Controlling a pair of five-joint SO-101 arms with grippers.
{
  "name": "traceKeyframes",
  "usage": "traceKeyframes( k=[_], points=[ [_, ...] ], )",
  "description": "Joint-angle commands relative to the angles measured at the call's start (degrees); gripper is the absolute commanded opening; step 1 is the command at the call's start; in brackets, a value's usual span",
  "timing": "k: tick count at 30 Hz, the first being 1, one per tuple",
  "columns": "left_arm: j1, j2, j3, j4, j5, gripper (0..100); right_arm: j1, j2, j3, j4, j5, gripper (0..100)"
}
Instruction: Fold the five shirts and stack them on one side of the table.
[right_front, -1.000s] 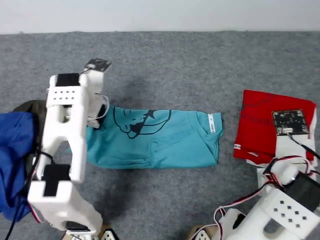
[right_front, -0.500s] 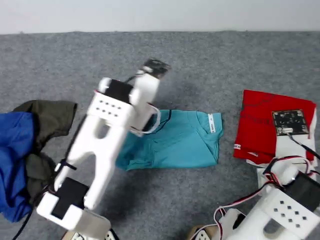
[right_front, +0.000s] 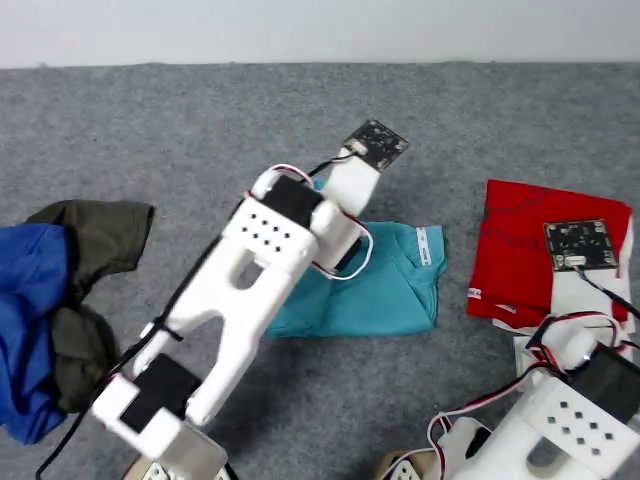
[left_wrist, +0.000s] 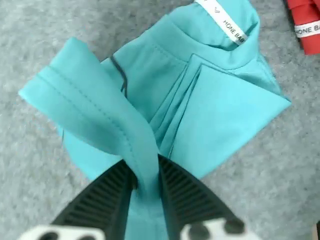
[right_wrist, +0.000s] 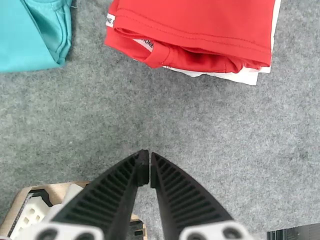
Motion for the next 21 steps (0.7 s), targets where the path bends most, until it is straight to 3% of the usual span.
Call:
traceKeyframes(
  k=[1,18,21],
  points=[
    [1.3,3.6,-6.4,-1.1,0.5,1,0.8,-0.8,-0.4,2.1,0.3,1.1],
    [6.4,27.9,-40.1,8.0,0.6,1,0.8,-0.7,-0.4,1.8,0.4,1.1],
    [7.1,32.7,-45.8,11.5,0.4,6,0.8,-0.7,-0.4,1.8,0.4,1.1]
  ],
)
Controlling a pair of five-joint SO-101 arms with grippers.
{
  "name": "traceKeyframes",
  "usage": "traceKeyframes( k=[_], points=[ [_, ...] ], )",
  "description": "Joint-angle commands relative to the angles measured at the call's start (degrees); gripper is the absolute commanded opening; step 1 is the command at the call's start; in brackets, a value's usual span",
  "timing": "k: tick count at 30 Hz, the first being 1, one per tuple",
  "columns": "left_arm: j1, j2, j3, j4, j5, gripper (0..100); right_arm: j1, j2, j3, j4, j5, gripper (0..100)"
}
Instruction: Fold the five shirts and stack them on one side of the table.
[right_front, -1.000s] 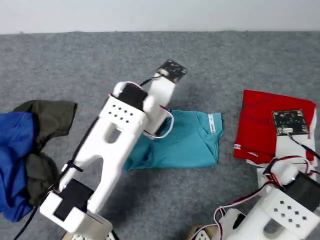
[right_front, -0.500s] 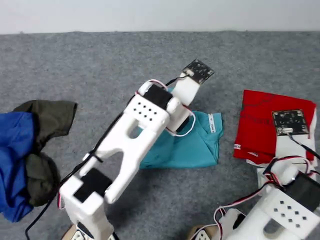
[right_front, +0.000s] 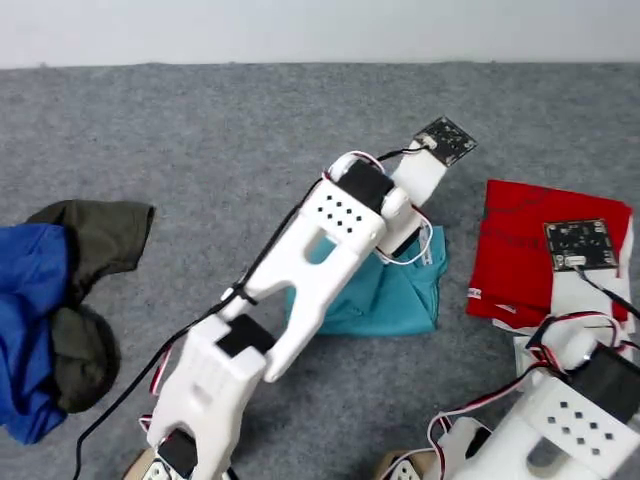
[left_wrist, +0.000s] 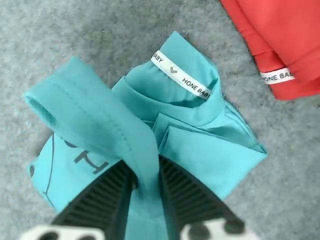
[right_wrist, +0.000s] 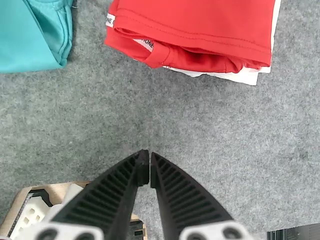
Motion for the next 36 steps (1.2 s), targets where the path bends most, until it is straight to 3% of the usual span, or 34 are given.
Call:
traceKeyframes(
  k=[1,4,10,15,21,26,36],
  points=[
    [1.0,3.3,-8.6,4.5,0.5,9,0.8,-0.7,-0.4,1.8,0.4,1.1],
    [0.9,6.2,-14.3,7.6,2.2,18,0.8,-0.7,-0.4,1.8,0.4,1.1],
    [-2.1,4.7,-18.2,7.8,3.5,20,0.8,-0.7,-0.4,1.8,0.4,1.1],
    [-3.2,-2.6,-9.5,7.8,3.5,18,0.8,-0.7,-0.4,1.9,0.4,1.1],
    [-3.3,-7.0,3.7,7.5,0.2,1,0.8,-0.7,-0.4,1.9,0.3,1.1],
    [-2.8,-6.9,12.0,3.6,0.2,1,0.8,-0.7,-0.4,1.9,0.3,1.1],
    [6.9,-6.9,21.4,-3.0,0.2,1,0.8,-0.8,3.3,1.8,0.4,1.1]
  ],
)
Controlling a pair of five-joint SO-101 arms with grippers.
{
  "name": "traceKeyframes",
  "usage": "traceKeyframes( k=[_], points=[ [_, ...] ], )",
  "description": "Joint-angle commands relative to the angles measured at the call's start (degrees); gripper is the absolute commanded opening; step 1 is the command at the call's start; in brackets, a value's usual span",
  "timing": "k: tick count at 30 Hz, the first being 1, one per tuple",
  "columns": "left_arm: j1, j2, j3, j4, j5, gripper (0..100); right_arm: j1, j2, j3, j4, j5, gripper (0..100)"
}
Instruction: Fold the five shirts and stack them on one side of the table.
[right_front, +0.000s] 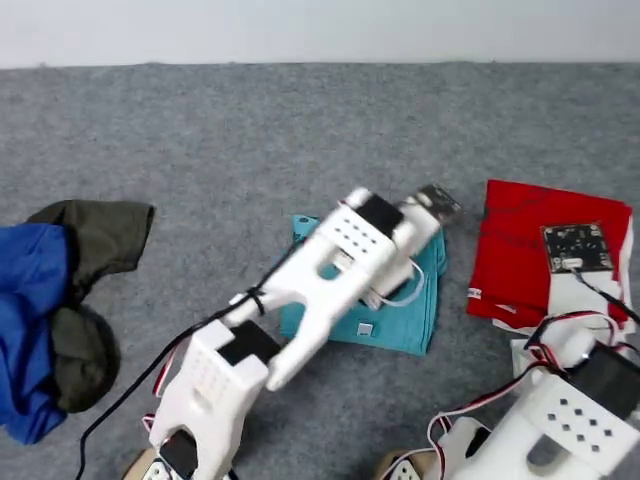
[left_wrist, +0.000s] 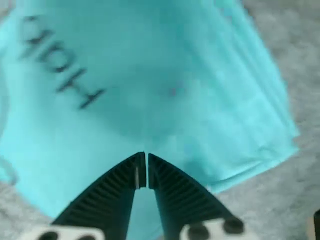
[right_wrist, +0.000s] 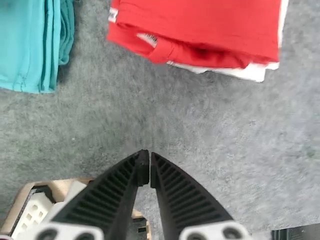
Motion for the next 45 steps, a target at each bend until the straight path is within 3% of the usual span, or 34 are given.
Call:
traceKeyframes(
  k=[1,7,15,21,26,32,41,45],
  points=[
    [4.0,-3.9,0.2,-2.3,-0.4,1,0.8,-0.7,0.6,1.8,0.4,1.1],
    [7.7,1.8,-2.5,-3.1,0.5,1,0.8,-0.7,0.6,1.7,0.5,1.1],
    [8.3,5.8,-16.0,-0.3,3.7,1,0.8,-0.7,0.5,1.7,0.5,1.1],
    [2.5,6.3,-30.3,6.2,3.3,1,0.8,-0.7,0.5,1.7,0.5,1.1],
    [-7.3,6.4,-35.3,4.8,2.5,1,0.8,-0.7,0.5,1.7,0.4,1.1],
    [-16.4,6.4,-28.4,-1.1,0.1,1,0.7,-0.7,0.5,1.7,0.4,1.1],
    [-20.2,6.5,-7.7,-14.3,-3.0,1,0.7,-0.7,0.5,1.3,0.5,1.2],
    [-22.6,8.3,-6.0,-16.4,-4.5,1,0.6,-0.7,0.5,0.9,0.5,1.2]
  ],
)
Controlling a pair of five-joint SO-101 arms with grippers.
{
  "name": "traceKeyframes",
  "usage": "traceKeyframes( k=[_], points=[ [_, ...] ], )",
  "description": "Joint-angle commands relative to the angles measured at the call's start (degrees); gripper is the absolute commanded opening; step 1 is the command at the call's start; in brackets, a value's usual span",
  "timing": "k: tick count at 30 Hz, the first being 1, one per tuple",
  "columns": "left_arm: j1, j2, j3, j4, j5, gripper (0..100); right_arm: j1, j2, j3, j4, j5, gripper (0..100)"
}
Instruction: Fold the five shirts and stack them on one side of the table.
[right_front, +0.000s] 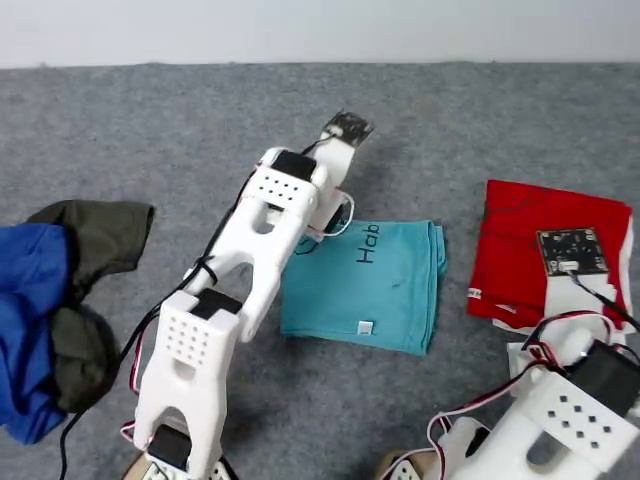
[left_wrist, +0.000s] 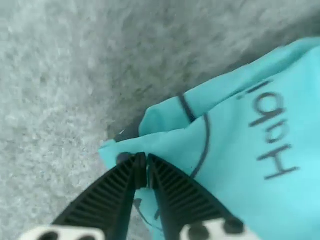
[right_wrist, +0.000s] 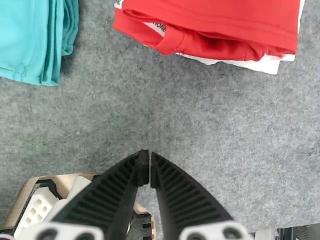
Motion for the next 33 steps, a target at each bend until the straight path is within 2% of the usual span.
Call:
traceKeyframes(
  k=[1,5,10,16,19,22,25,30,33],
  points=[
    [-2.4,1.1,-2.1,-1.0,-1.1,1,0.6,-0.7,-0.7,0.9,0.5,1.2],
    [-4.5,5.6,-10.0,3.3,-1.1,1,0.6,-0.7,-0.7,0.9,0.5,1.2],
    [-5.3,10.6,-22.5,12.5,-1.1,1,0.5,-0.7,-0.7,0.9,0.5,1.2],
    [-1.8,12.5,-39.3,22.7,-1.0,1,0.3,-0.7,-1.0,-0.3,0.2,1.3],
    [0.0,11.6,-43.3,23.5,0.5,1,-2.6,-0.3,-1.9,-0.3,0.1,1.3],
    [0.3,8.4,-43.4,23.5,1.9,1,-7.0,-0.1,-3.1,-0.3,-2.7,1.4],
    [-0.1,4.1,-39.8,23.5,1.9,1,-14.8,0.4,-3.1,-0.2,-8.1,1.5],
    [-3.2,-9.0,-24.8,23.5,1.8,1,-29.8,9.5,-3.7,-0.4,-17.4,1.5],
    [-6.5,-19.9,-15.1,23.5,1.7,1,-34.2,16.4,-7.4,-1.5,-18.4,1.6]
  ],
)
